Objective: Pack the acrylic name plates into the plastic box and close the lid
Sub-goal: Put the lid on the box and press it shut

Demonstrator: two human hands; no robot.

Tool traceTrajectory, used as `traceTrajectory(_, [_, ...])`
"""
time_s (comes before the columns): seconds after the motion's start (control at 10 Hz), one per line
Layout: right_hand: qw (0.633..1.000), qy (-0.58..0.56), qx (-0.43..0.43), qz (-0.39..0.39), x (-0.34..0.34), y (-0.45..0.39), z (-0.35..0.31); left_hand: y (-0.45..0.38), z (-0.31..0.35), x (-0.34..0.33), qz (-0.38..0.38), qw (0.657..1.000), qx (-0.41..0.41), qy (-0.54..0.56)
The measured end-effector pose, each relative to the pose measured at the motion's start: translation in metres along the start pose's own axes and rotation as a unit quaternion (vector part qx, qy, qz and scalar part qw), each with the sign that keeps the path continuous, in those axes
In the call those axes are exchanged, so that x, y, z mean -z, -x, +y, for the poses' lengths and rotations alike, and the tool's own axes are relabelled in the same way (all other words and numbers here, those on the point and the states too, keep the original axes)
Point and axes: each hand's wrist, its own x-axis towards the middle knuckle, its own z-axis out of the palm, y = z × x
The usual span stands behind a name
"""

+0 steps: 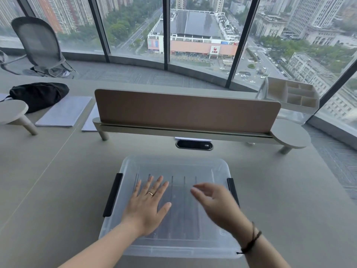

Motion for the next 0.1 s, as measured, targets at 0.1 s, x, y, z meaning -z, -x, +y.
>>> traceTrajectory(0.1, [0.989, -0.086, 0.07, 0.1, 0.0648, 0.033, -0.0539, 0.001, 0.0003, -0.0003, -0.007, 1.0, 0.003, -0.007])
